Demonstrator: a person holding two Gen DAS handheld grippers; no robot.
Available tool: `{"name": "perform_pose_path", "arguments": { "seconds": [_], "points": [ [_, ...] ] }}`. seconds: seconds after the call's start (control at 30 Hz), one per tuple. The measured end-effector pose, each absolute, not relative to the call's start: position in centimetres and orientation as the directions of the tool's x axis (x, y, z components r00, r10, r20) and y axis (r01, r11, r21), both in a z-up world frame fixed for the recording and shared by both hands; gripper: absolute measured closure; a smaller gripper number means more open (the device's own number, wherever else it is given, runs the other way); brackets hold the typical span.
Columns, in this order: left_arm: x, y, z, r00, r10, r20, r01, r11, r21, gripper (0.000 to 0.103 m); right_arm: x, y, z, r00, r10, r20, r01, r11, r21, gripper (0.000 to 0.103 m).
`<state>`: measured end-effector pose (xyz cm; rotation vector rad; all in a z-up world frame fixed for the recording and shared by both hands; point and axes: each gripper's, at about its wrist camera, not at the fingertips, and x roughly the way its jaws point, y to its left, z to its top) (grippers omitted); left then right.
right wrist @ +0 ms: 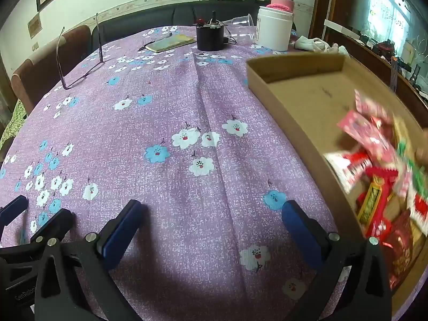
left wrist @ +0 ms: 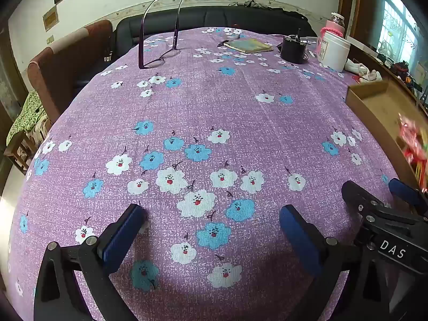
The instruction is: Organize snacks
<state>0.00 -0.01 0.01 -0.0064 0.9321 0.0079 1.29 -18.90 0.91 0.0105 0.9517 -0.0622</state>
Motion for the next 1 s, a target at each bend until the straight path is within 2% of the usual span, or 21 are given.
{"name": "perform_pose_path", "arguments": {
  "seconds": [1.0],
  "points": [
    [-0.15,0.22,0.09,0.596,0.000,-0.803,-0.010,1.000,-0.007,0.000,0.98,-18.72,1.20,0.578,-0.048,-0.814,0.058,0.998,-0.018,0.000]
  ]
}}
